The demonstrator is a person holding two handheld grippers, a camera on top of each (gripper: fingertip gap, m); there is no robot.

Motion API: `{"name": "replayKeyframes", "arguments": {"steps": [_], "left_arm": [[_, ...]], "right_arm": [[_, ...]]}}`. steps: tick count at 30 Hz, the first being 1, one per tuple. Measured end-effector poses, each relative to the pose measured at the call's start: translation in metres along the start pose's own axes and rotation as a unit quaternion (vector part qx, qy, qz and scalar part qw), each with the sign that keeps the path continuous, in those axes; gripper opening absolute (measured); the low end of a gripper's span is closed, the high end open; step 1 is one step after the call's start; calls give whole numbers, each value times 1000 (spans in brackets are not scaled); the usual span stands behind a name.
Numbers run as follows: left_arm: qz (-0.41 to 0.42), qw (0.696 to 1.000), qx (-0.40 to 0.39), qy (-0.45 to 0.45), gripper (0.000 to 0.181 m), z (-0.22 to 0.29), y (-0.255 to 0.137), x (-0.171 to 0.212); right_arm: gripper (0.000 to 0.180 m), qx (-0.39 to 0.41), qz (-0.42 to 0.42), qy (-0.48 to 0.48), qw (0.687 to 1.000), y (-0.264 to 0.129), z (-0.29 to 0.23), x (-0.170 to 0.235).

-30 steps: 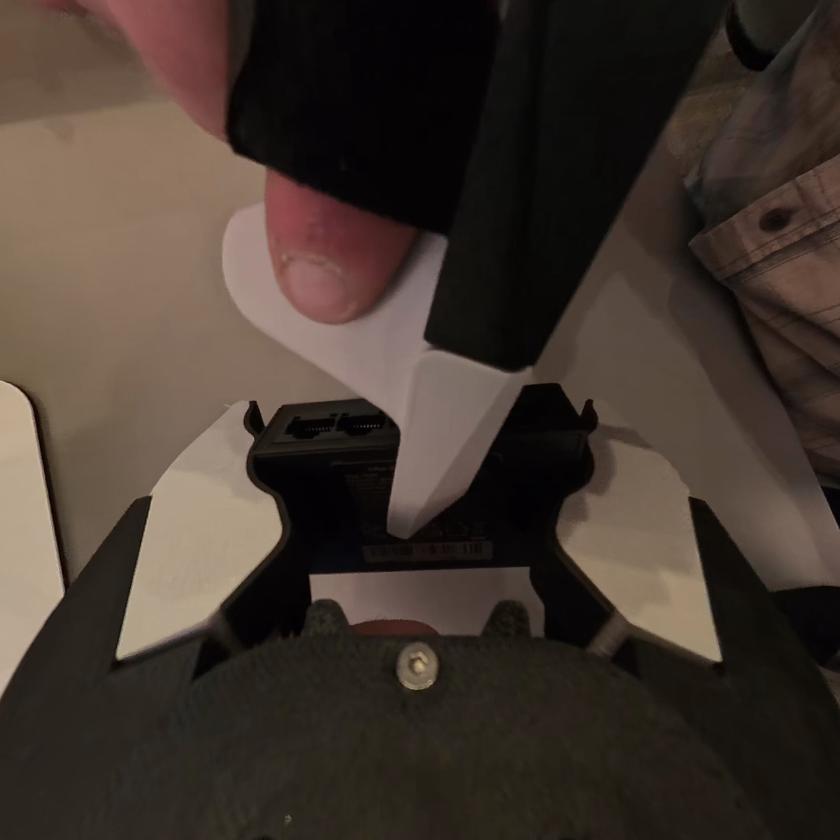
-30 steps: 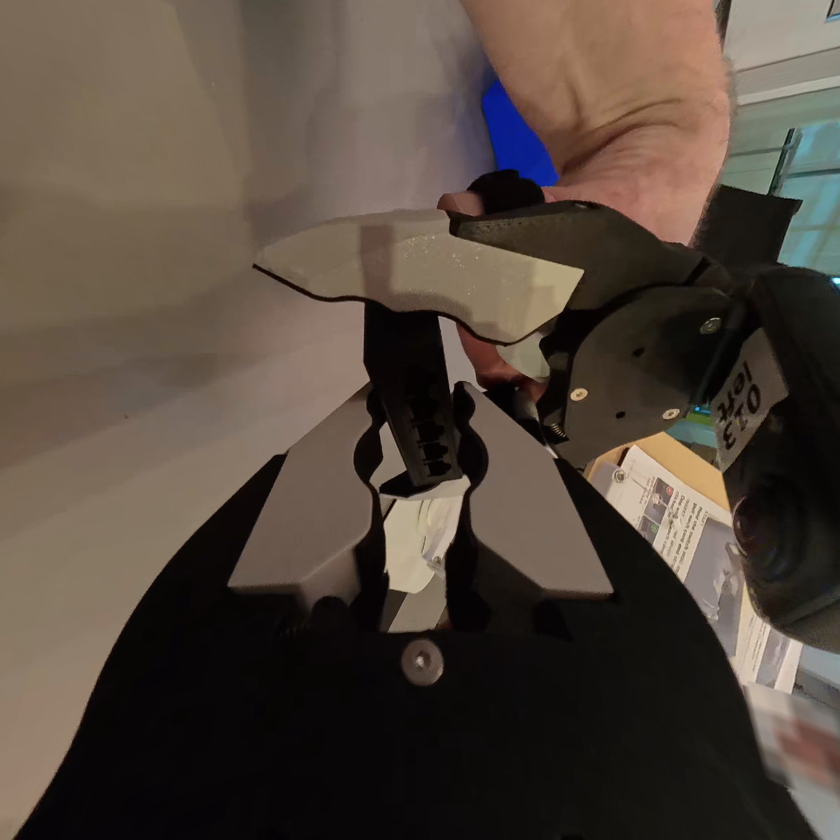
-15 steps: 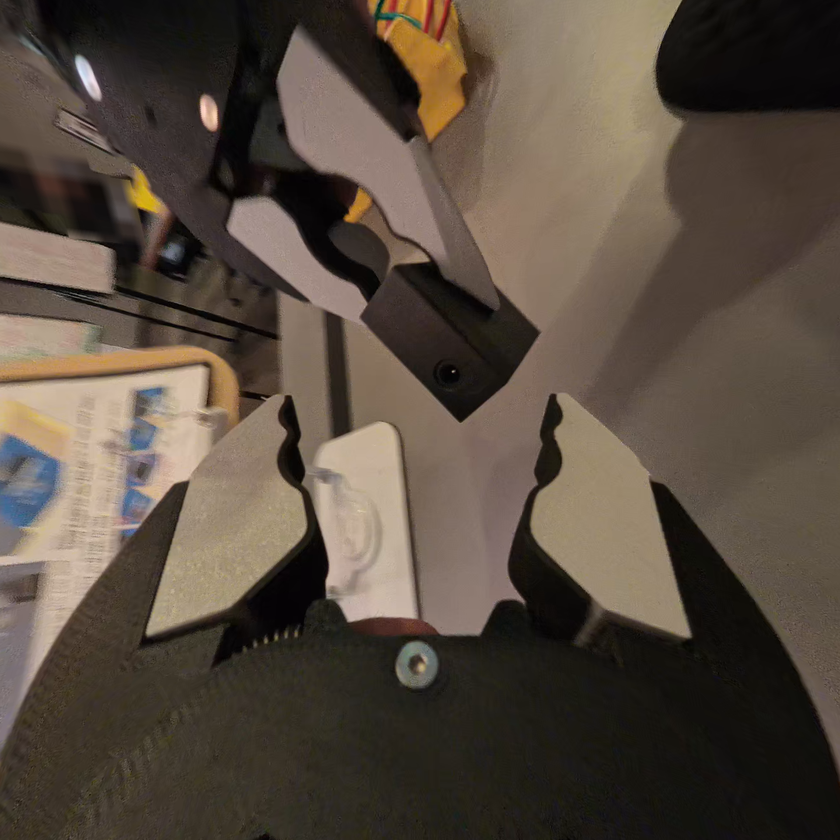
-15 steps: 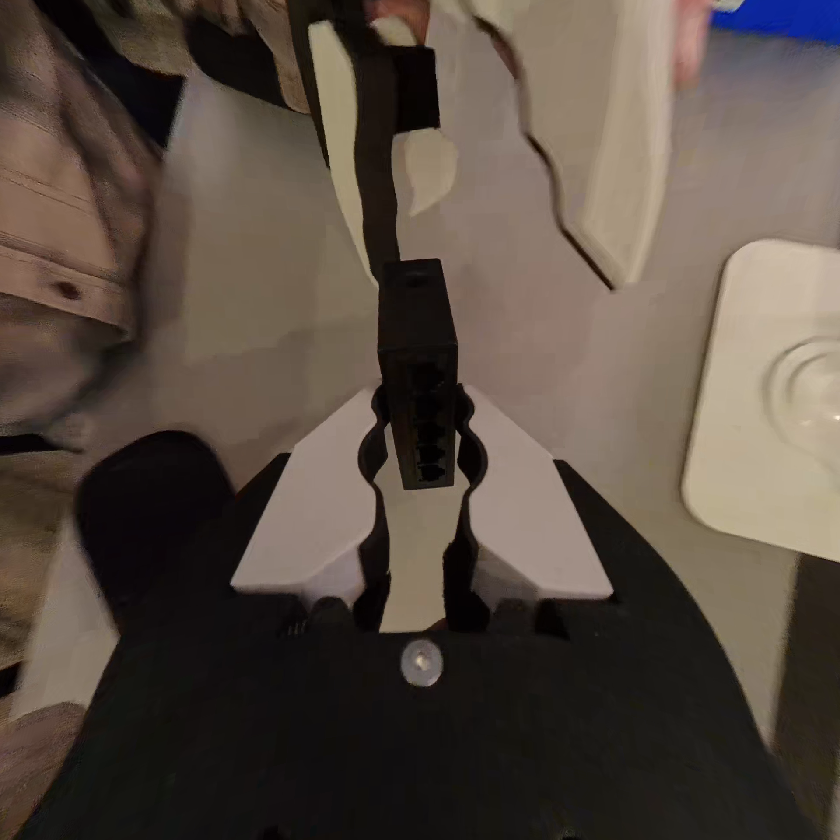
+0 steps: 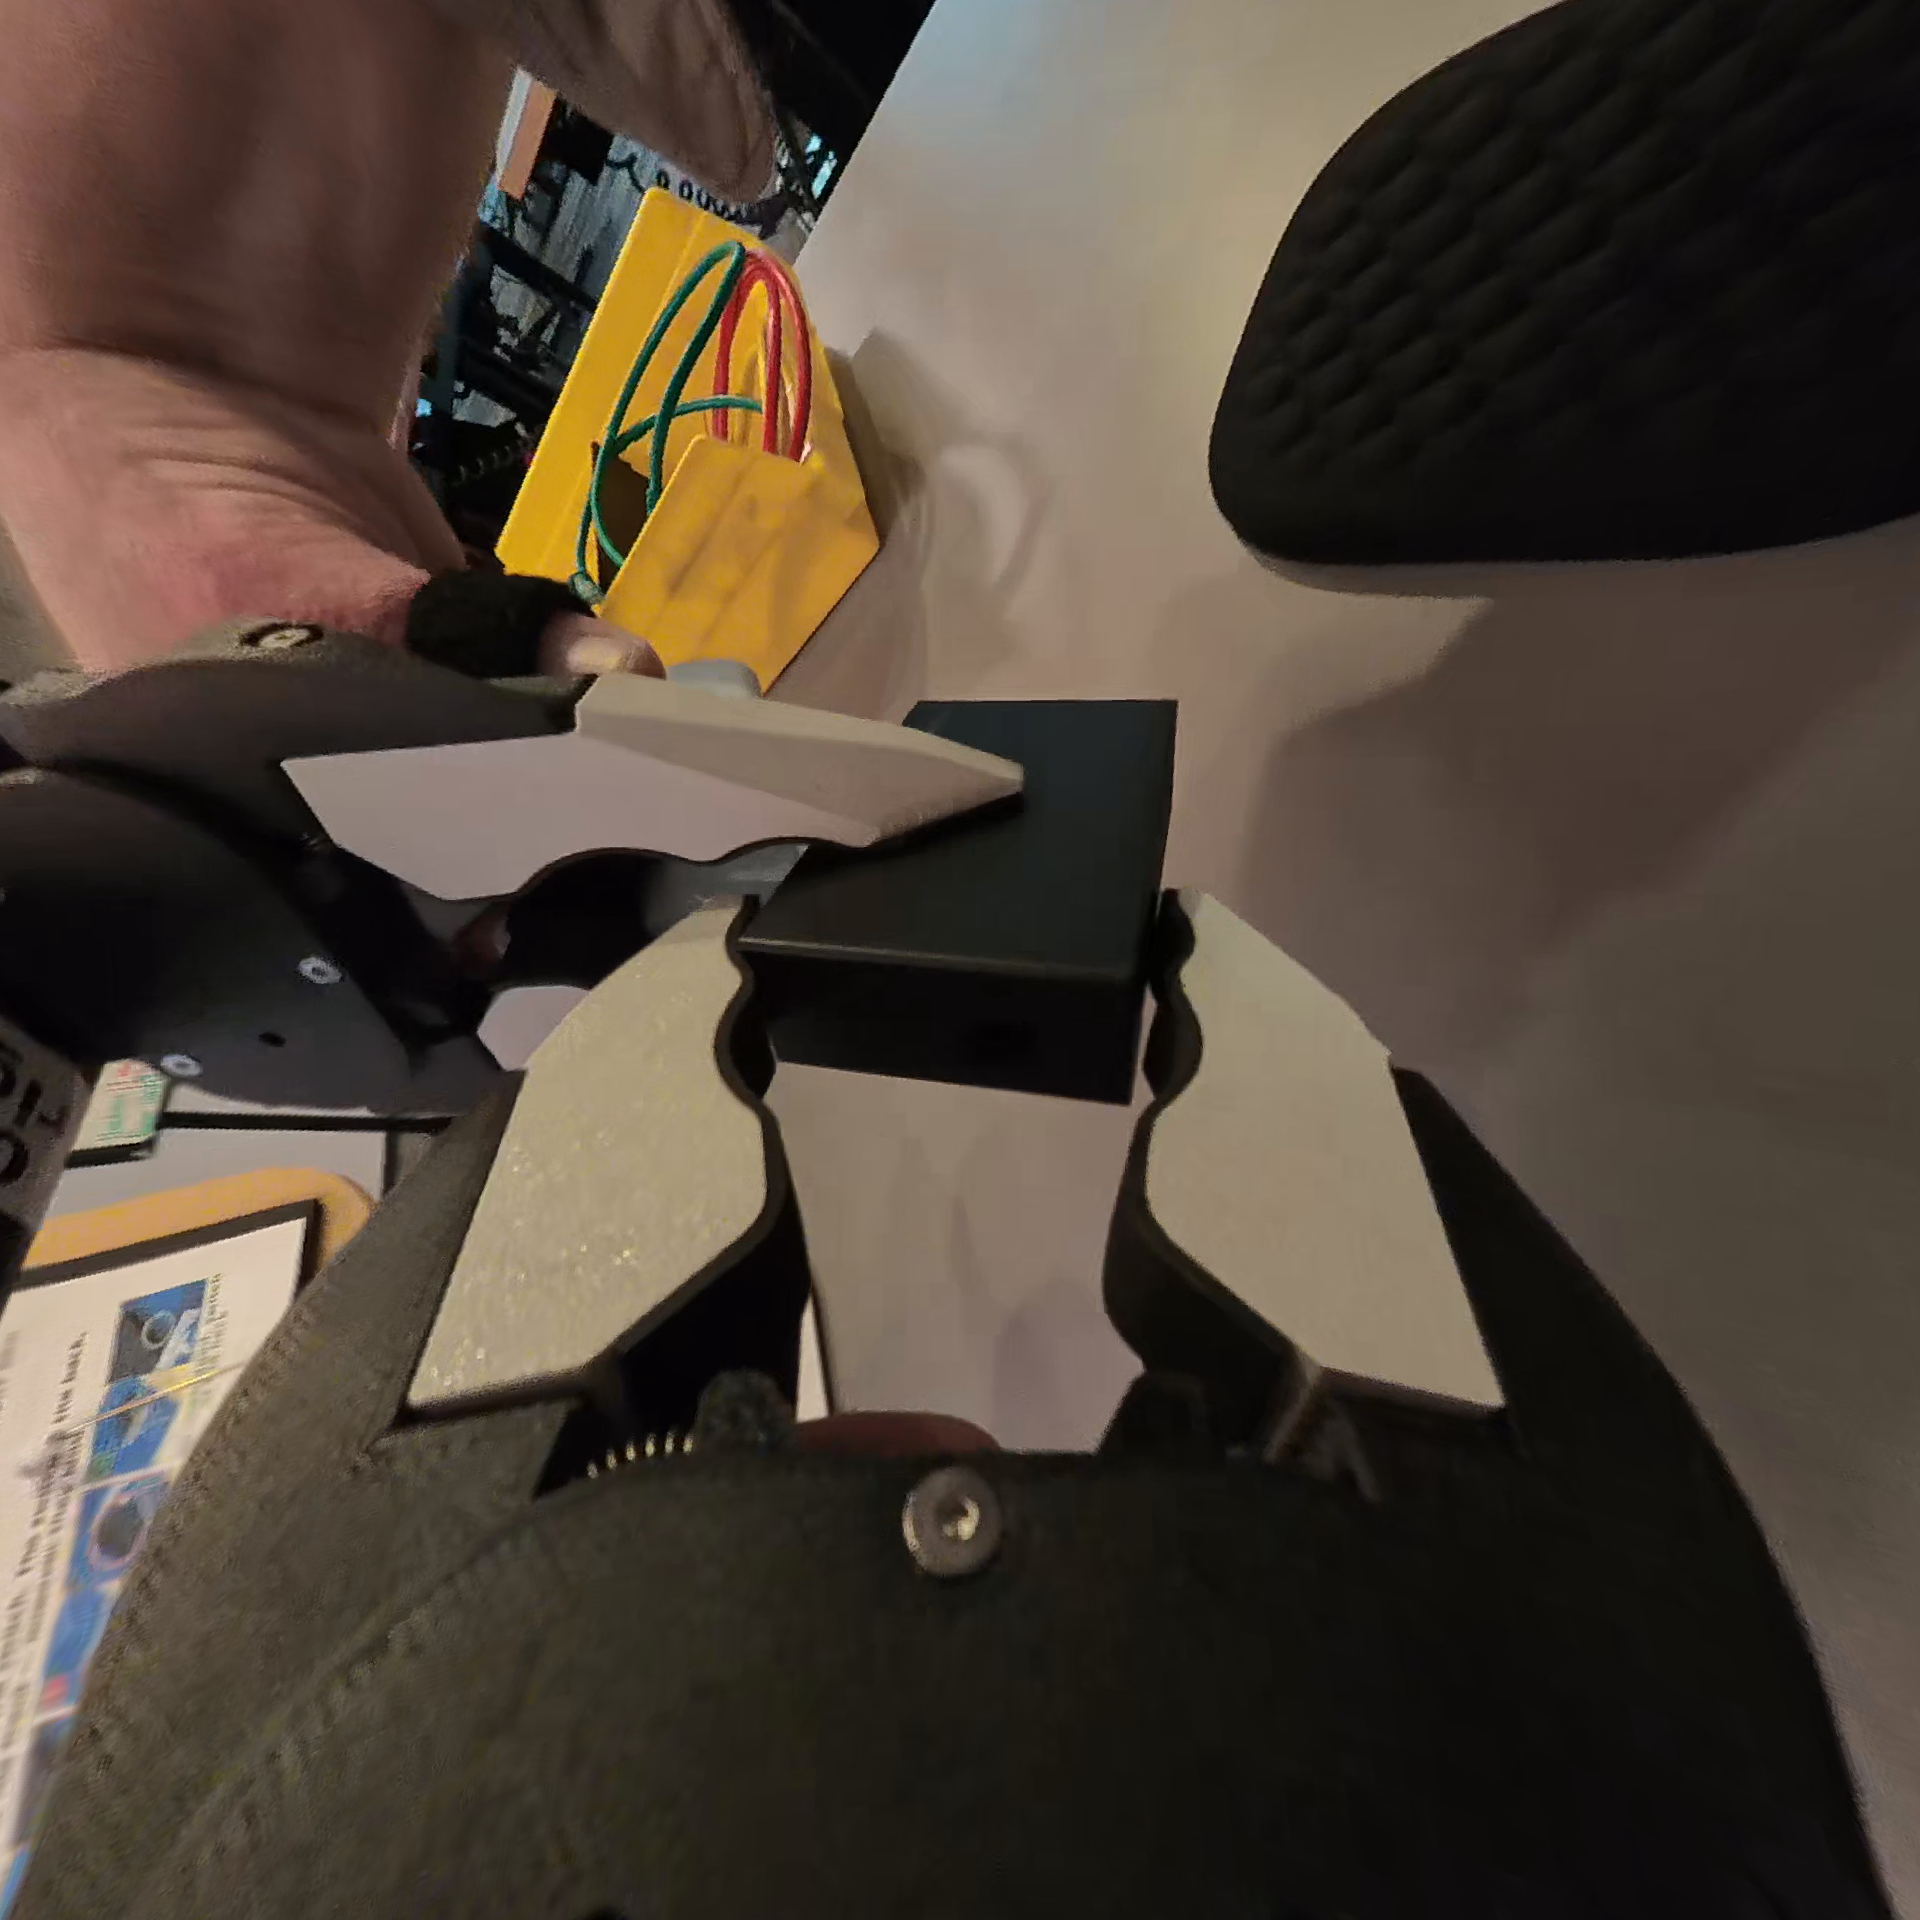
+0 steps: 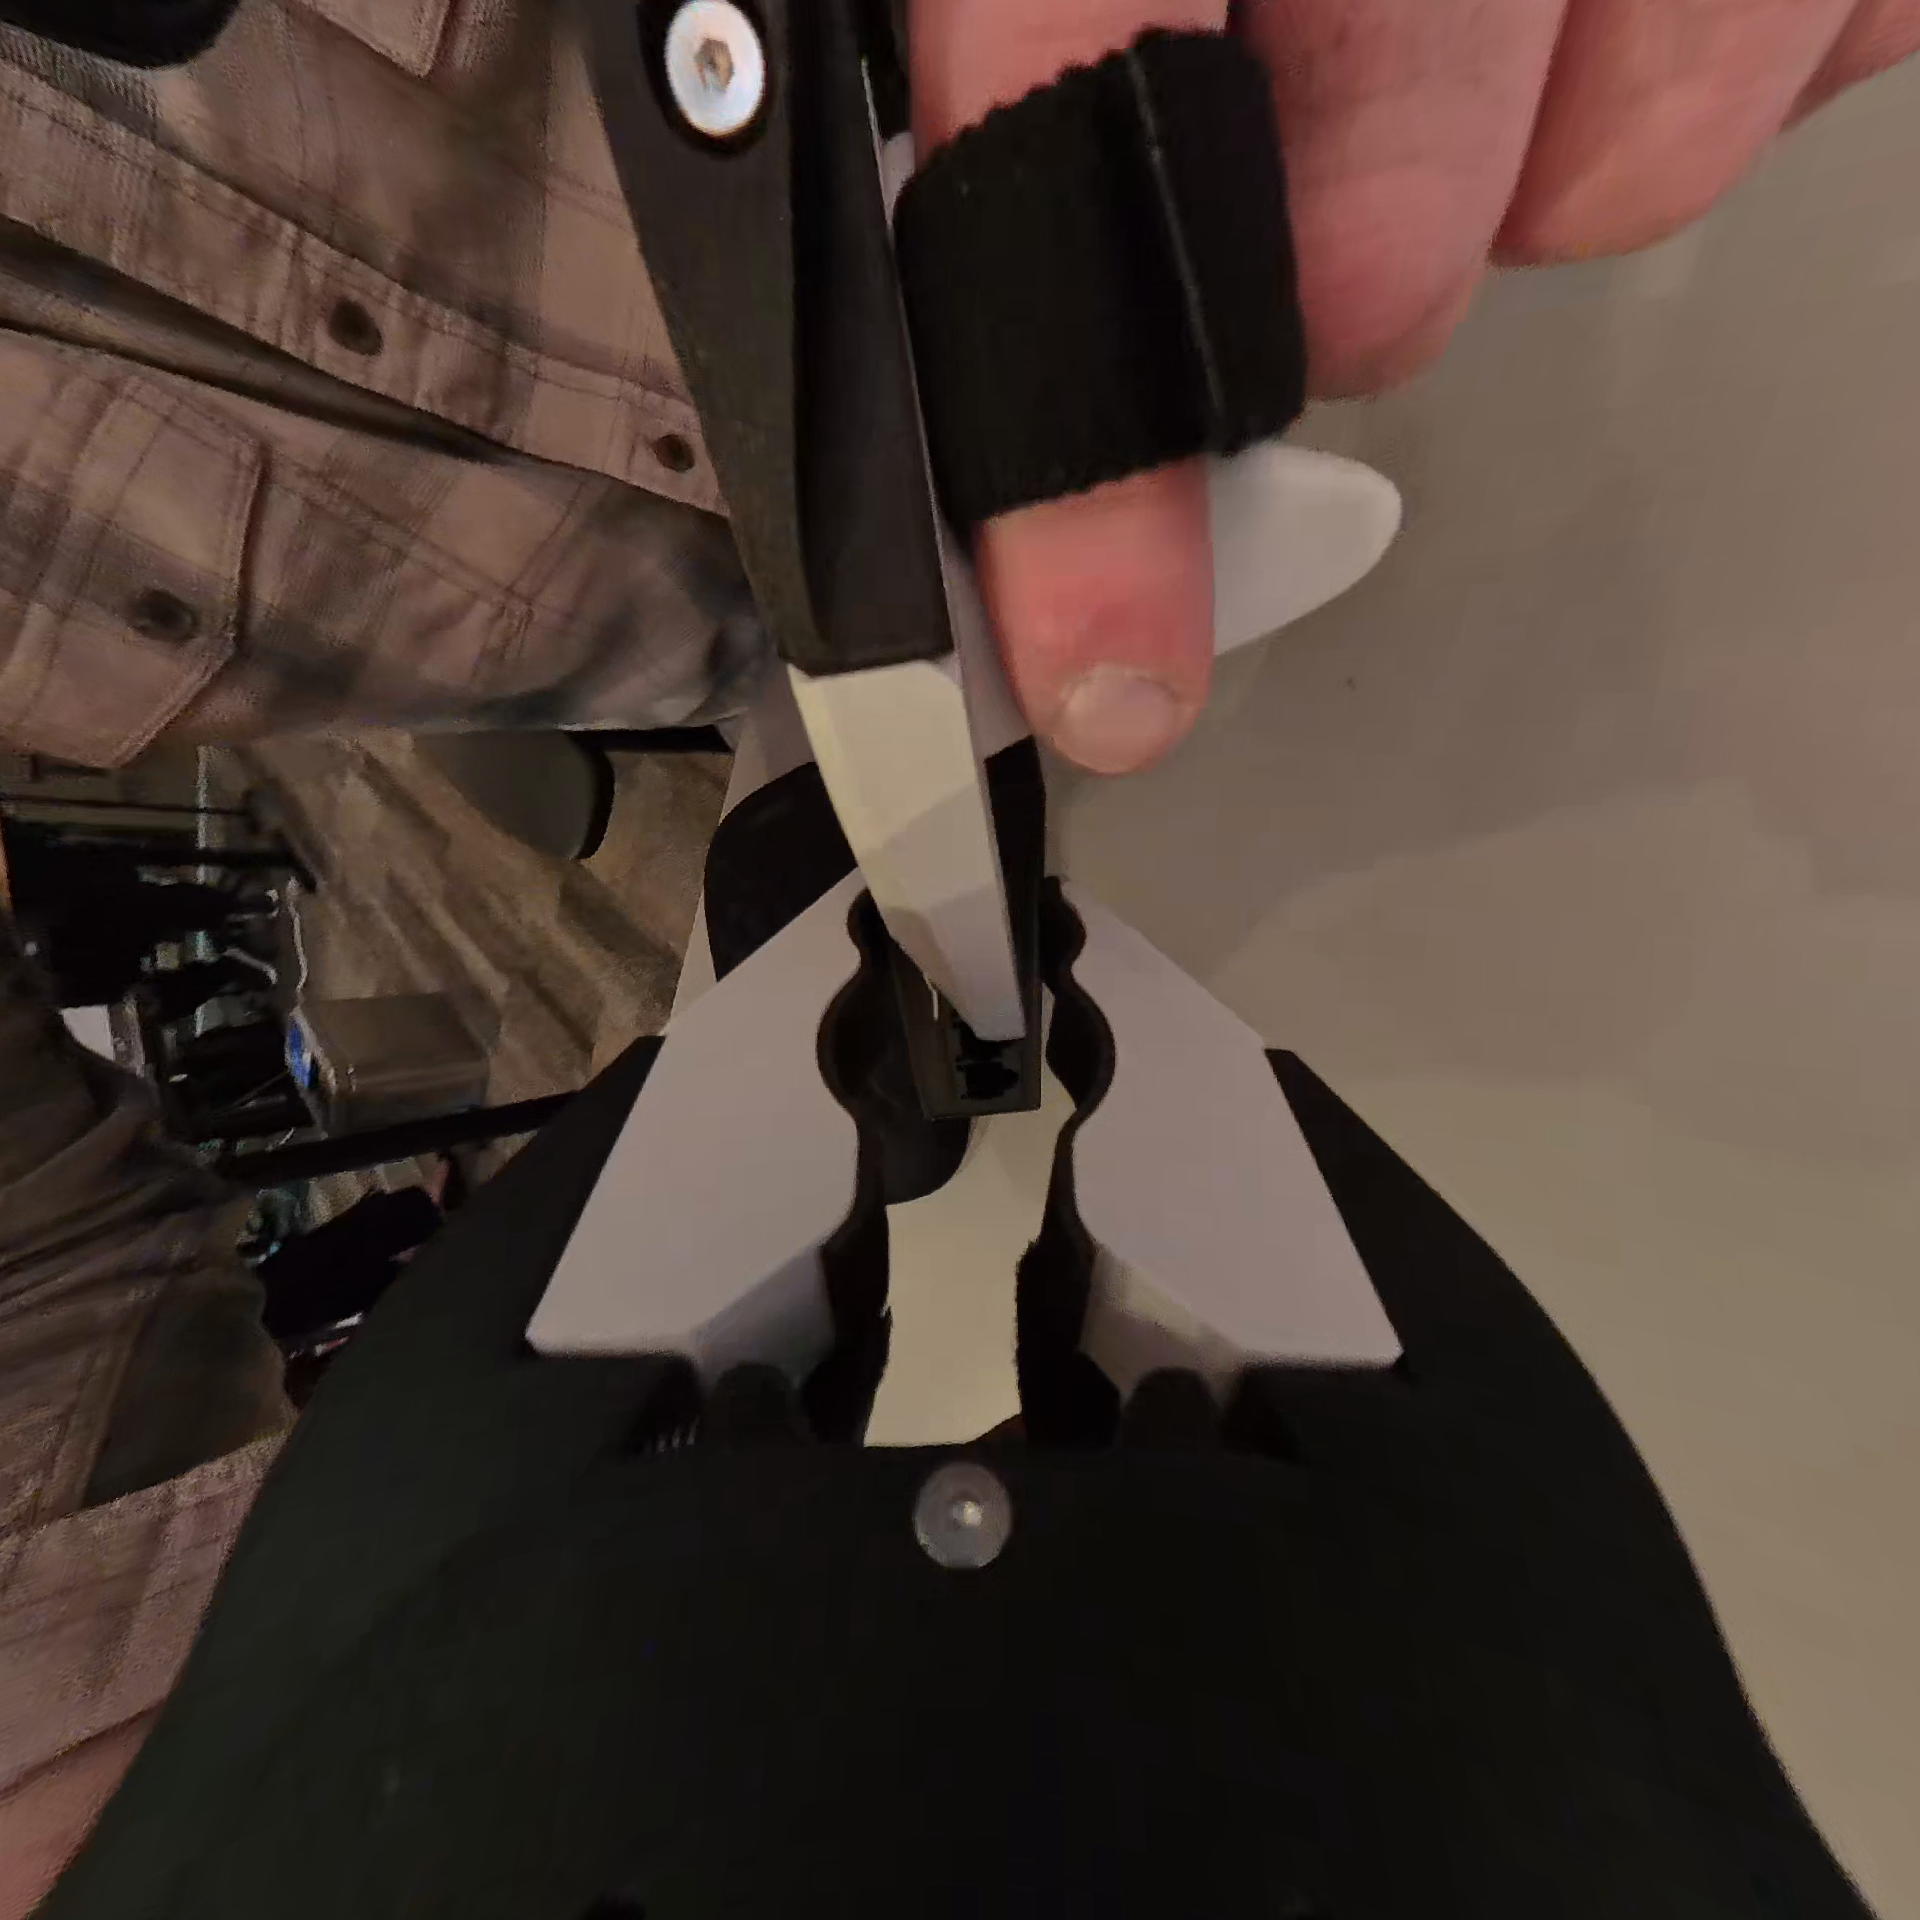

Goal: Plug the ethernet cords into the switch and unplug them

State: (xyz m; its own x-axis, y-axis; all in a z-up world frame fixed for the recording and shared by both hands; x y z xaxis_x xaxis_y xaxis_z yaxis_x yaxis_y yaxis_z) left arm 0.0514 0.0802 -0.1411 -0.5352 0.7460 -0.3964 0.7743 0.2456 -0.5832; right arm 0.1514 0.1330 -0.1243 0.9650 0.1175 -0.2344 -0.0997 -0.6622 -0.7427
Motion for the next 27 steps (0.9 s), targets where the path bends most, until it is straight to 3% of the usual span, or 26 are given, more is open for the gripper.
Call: {"name": "replayKeyframes", "arguments": {"steps": [10,16,19,21,23,27], "left_arm": [[52,996,11,-70,69,-5,3,6],[67,991,-7,-119,69,-18,-2,16],[57,986,-27,-156,68,-27,-3,26],[62,977,-36,-202,69,-36,-3,35],[70,965,-39,-249,68,-43,-3,44],[85,940,-44,-328,68,-54,-6,54]], "right_arm": [[31,-41,3,7,999,-5,7,0],[59,49,75,27,996,-36,4,12],[68,145,120,43,981,-56,-4,23],[68,271,123,55,953,-67,-17,28],[84,407,108,51,906,-69,-34,26],[74,608,66,56,789,-54,-59,17]]}}
Point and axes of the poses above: each gripper's, where its closed fingertips meet, y out along the fingers, x out of its underside, z = x × y across the jaws, the point moved 9 cm from there along -y, back along the fingers, and after that the axes turned 11 degrees about -z, right-handed, at the moved point
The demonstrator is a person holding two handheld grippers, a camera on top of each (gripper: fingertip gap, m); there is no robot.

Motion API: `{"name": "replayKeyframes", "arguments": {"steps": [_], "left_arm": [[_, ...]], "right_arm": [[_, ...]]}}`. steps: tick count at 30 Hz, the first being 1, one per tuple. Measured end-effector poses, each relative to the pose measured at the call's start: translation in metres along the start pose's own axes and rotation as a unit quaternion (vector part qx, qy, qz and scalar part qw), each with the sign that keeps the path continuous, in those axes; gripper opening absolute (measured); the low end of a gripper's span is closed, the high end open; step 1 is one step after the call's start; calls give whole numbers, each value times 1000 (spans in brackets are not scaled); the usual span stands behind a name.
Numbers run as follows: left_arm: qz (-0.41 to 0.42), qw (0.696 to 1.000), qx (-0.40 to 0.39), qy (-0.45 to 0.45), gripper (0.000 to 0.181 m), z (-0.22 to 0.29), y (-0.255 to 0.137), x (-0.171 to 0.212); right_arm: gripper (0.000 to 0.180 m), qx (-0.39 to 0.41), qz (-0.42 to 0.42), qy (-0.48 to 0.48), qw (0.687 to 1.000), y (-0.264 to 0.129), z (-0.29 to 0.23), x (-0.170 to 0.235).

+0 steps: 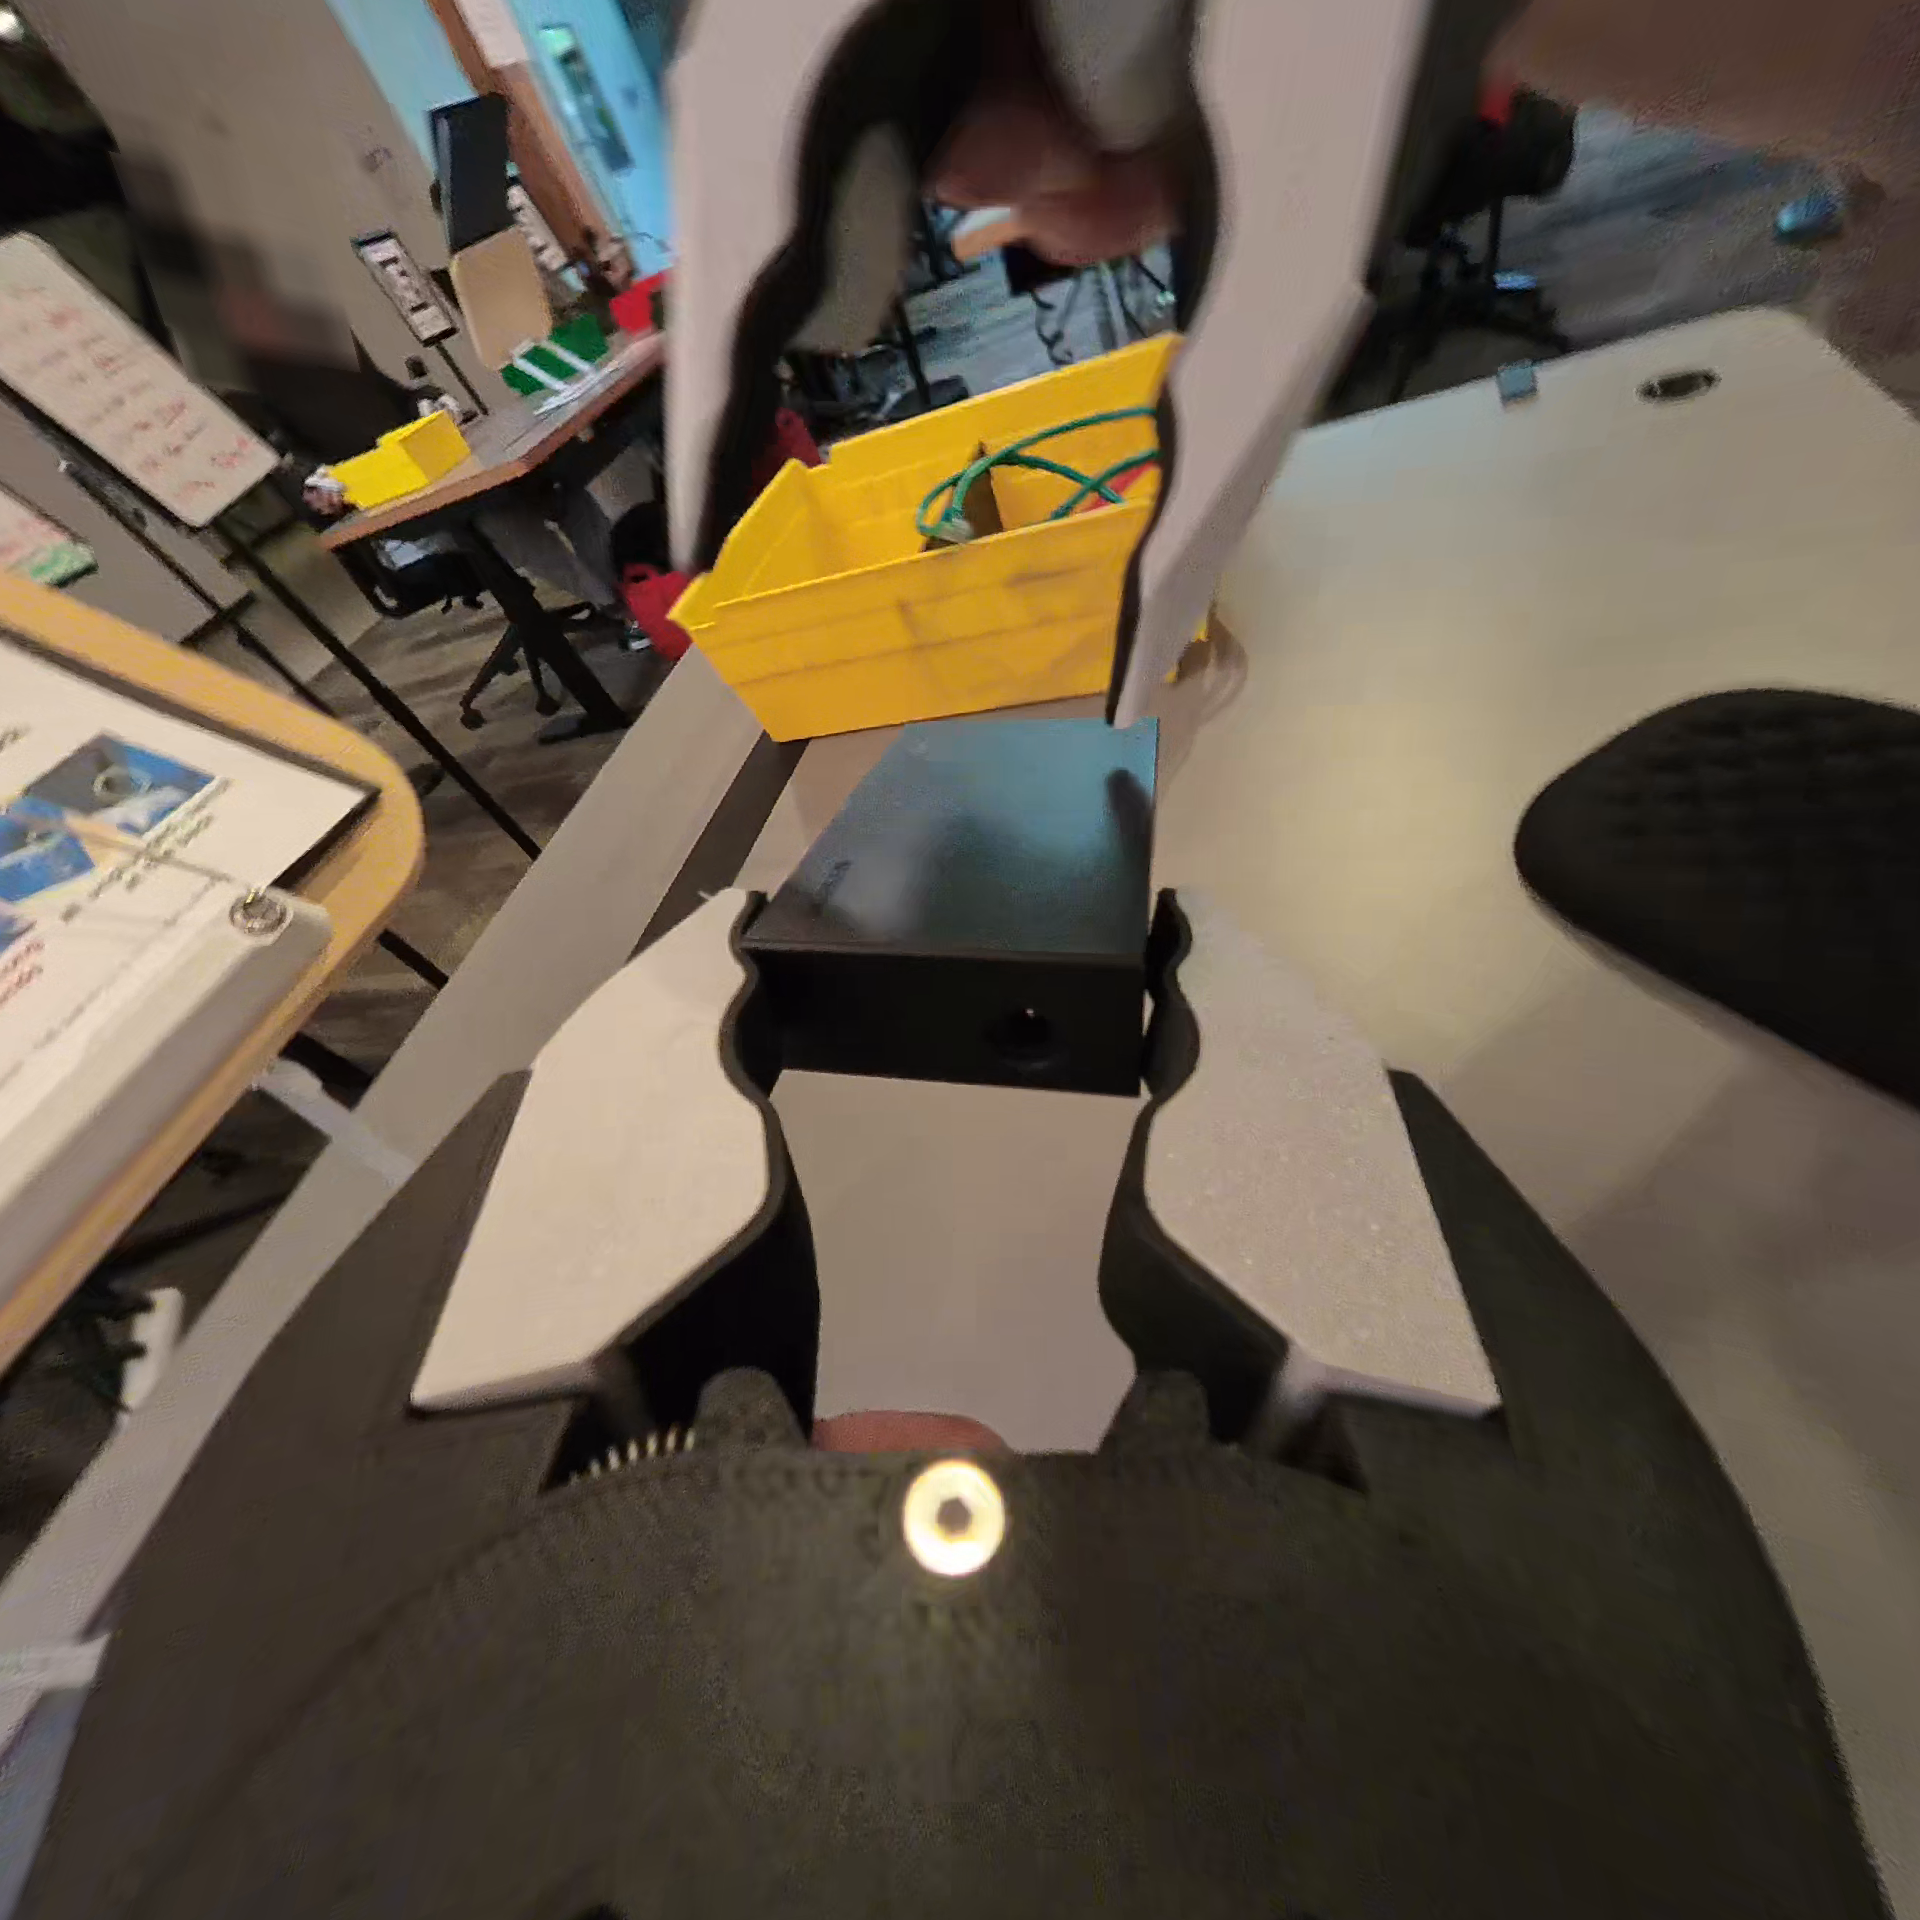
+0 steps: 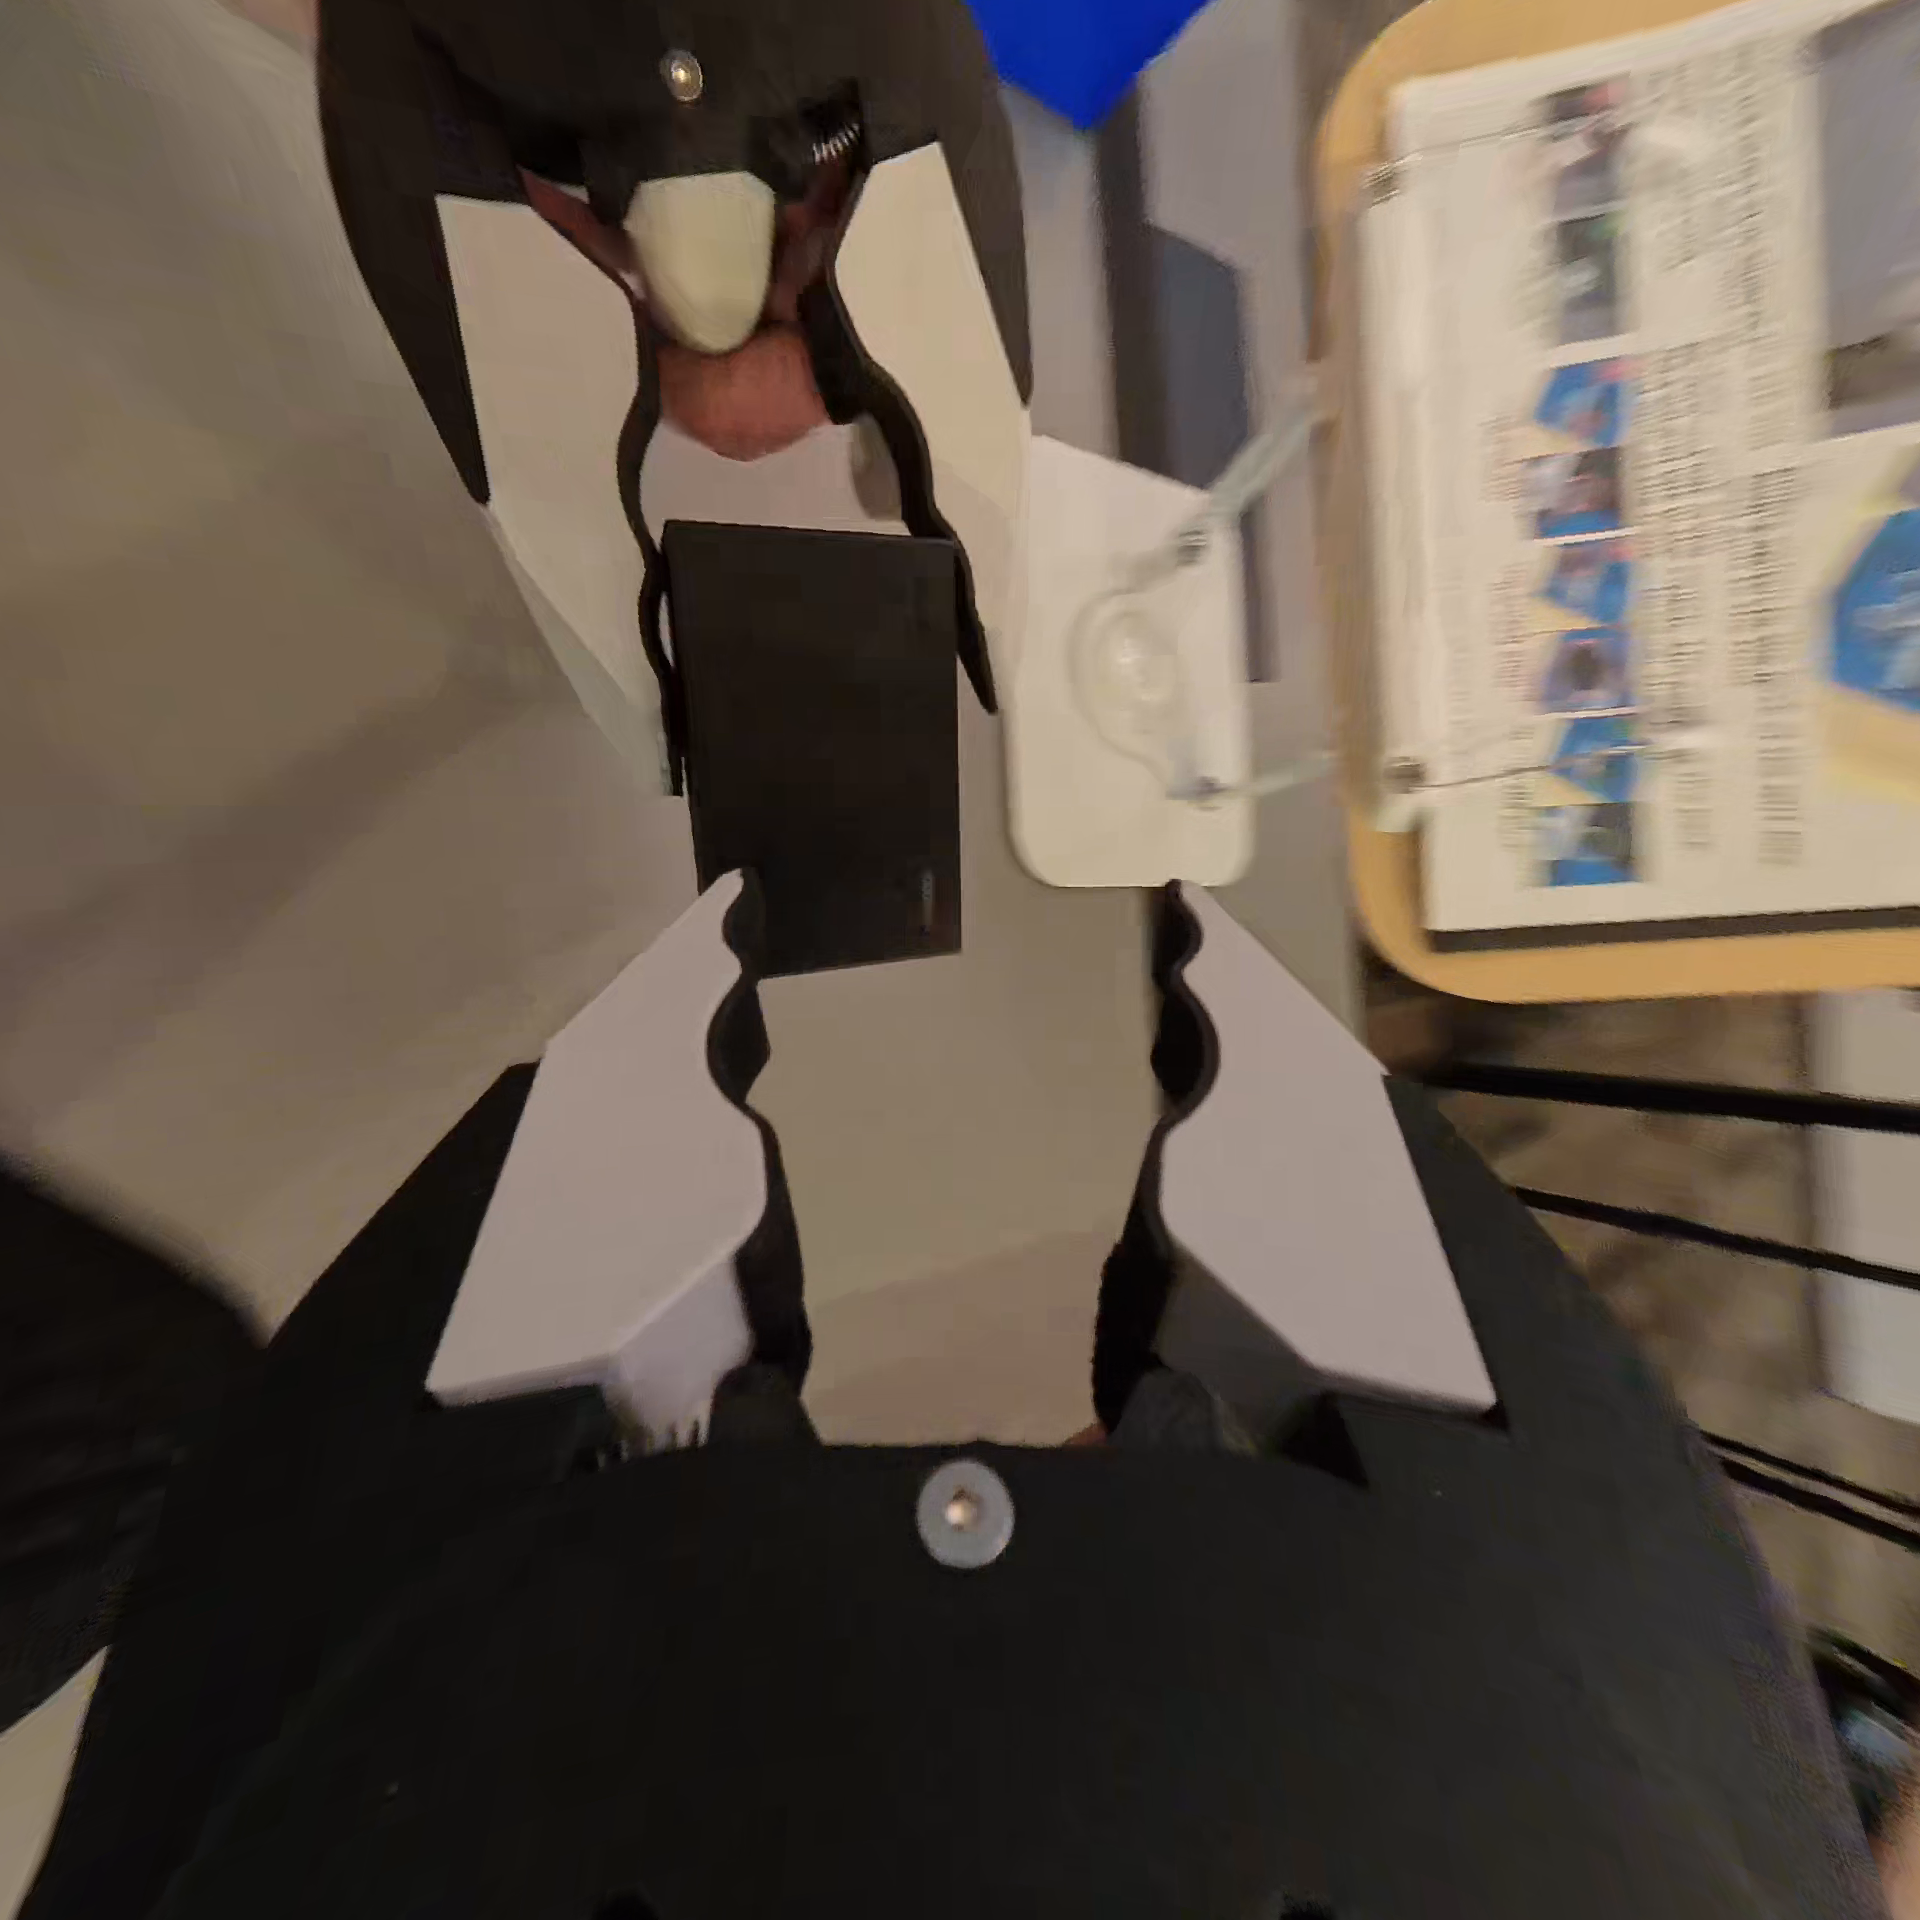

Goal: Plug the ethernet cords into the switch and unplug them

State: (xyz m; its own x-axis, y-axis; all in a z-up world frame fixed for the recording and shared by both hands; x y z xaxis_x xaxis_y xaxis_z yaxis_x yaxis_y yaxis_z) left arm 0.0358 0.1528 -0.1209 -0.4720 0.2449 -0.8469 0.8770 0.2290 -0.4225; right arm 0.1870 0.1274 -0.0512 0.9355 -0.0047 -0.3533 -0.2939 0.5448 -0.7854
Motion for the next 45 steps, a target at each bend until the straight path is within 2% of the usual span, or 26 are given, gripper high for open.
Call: {"name": "replayKeyframes", "arguments": {"steps": [3,4,9,13,16,26,31,34,38,41,45], "left_arm": [[-5,999,0,-54,68,-6,0,0],[-4,998,-4,-69,68,-7,1,0],[15,990,25,-137,68,-12,-1,-3],[16,982,52,-183,68,-10,2,-3],[15,979,56,-197,68,-13,3,-1],[29,971,95,-216,68,-11,6,0],[75,969,105,-209,72,-15,-5,-7],[81,971,99,-200,69,-20,-9,-6],[57,971,117,-198,47,-28,-3,13],[55,970,120,-202,29,-33,-1,23],[45,978,96,-179,19,-35,-2,27]], "right_arm": [[61,122,-17,-46,991,-4,-22,-7],[62,149,-28,-68,986,-4,-30,-9],[60,240,-81,-129,959,5,-59,-16],[36,322,-118,-169,924,23,-69,-20],[25,335,-117,-167,920,31,-72,-19],[23,317,-96,-156,930,23,-70,-13],[23,306,-85,-112,942,-4,-50,5],[23,271,-94,-76,955,-30,-17,36],[24,195,-168,-27,966,-56,41,100],[24,107,-209,12,972,-58,78,152],[24,87,-269,34,959,-49,114,215]]}}
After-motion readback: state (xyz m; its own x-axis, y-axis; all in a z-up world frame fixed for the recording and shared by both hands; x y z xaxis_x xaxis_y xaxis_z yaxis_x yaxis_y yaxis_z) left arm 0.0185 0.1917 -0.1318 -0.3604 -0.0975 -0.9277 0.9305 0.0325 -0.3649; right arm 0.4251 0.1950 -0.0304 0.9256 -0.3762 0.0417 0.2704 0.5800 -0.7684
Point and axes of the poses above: each gripper's, where its closed fingertips meet, y out along the fingers, x out of its underside, z = x × y across the jaws, the point moved 9 cm from there along -y, back along the fingers, and after that the axes turned 11 degrees about -z, right-handed, at the moved point
